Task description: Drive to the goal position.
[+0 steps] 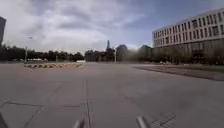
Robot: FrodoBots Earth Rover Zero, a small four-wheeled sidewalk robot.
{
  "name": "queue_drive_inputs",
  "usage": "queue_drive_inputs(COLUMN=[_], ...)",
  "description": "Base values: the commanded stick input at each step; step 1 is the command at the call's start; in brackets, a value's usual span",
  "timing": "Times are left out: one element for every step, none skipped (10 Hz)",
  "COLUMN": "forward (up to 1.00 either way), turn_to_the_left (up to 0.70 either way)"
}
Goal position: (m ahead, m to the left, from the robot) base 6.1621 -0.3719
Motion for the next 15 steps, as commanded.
queue_drive_inputs(forward=[1.0, 1.0, 1.0, 1.0, 1.0, 1.0, 1.0, 1.0, 1.0, 1.0, 1.0, 1.0, 1.0, 1.0, 1.0], turn_to_the_left=[0.0, 0.0, 0.0, 0.0, 0.0, 0.0, 0.0, 0.0, 0.0, 0.0, 0.0, 0.0, 0.0, 0.0, 0.0])
